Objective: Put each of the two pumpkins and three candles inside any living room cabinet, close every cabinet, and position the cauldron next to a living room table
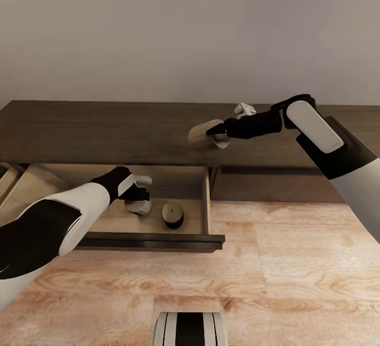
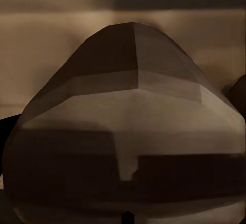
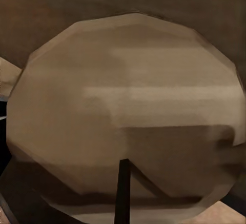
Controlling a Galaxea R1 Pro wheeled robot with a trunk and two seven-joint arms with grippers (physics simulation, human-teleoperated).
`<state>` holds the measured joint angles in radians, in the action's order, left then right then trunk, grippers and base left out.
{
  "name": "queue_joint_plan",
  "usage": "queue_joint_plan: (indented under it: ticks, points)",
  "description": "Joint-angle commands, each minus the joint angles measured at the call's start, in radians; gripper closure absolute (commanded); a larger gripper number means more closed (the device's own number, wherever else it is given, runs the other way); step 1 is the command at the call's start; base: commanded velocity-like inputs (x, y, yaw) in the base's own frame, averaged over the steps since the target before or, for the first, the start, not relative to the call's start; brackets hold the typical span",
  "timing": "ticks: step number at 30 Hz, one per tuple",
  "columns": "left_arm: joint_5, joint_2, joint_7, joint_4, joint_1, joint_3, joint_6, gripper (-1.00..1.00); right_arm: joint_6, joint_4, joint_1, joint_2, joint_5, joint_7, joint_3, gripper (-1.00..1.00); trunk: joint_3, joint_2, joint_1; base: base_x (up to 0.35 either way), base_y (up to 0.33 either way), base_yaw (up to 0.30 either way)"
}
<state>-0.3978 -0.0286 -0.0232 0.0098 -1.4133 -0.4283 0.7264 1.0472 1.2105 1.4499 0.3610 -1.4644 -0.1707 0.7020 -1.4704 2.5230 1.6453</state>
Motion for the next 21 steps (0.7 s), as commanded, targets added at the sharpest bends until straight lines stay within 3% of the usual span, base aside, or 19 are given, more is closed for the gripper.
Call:
queue_joint_plan:
  ticks: [1,12,21]
  points:
    - [-0.010,-0.001,-0.003,0.001,-0.001,-0.008,0.002,1.00,0.000,0.001,0.001,0.001,-0.013,-0.010,0.002,1.00,-0.002,0.000,0.000,0.000,0.000,0.000]
    - [-0.010,-0.001,-0.003,0.001,-0.001,-0.007,0.006,1.00,0.000,0.003,0.001,0.001,-0.014,-0.009,0.002,1.00,-0.052,0.002,0.004,0.000,0.000,0.000]
    - [-0.010,0.000,-0.003,0.001,-0.001,-0.008,0.006,1.00,0.000,0.022,0.001,0.001,-0.015,-0.009,0.002,1.00,-0.053,0.002,0.004,0.000,0.000,0.000]
